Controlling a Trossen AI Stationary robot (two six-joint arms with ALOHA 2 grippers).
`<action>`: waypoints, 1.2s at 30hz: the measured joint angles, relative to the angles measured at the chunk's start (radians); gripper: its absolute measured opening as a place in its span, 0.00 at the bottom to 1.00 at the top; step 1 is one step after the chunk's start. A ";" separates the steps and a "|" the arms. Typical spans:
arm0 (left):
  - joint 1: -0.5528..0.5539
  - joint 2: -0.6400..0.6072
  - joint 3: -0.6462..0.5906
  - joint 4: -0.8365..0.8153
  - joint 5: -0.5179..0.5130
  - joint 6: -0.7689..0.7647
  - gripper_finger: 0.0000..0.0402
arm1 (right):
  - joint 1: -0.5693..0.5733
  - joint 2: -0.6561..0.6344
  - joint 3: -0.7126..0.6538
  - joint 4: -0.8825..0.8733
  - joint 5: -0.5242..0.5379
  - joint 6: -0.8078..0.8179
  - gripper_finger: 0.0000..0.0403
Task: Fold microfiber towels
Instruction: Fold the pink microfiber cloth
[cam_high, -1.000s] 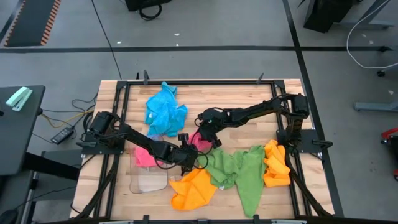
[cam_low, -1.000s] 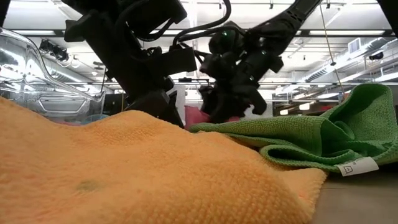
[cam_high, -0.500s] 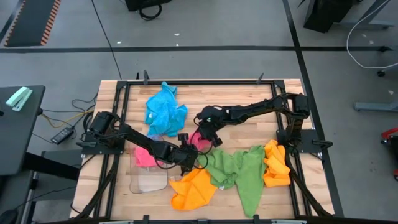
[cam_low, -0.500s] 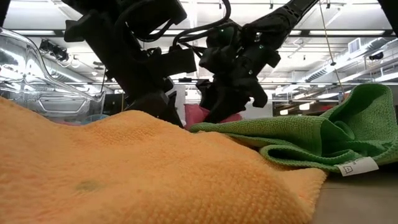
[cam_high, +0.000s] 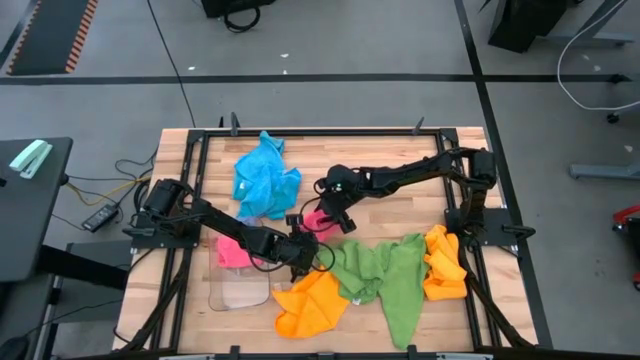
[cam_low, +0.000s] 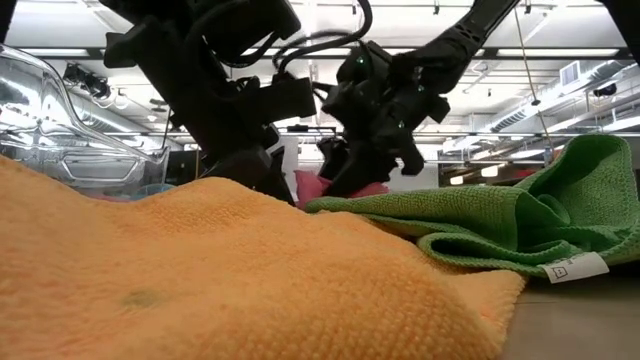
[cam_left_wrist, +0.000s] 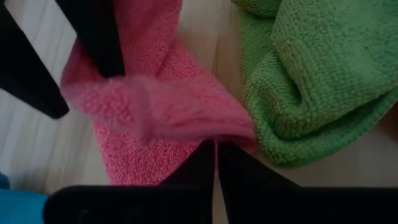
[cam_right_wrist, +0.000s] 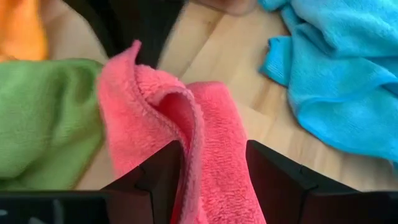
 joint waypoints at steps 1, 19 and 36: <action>0.000 0.000 0.000 0.001 0.000 0.010 0.06 | -0.002 0.001 -0.007 0.008 0.005 0.015 0.48; -0.011 0.000 0.000 0.002 0.000 0.046 0.04 | -0.020 0.011 0.055 -0.021 0.005 0.180 0.48; -0.028 -0.022 0.001 -0.010 -0.002 0.030 0.05 | -0.039 0.010 0.077 -0.089 -0.069 0.144 0.48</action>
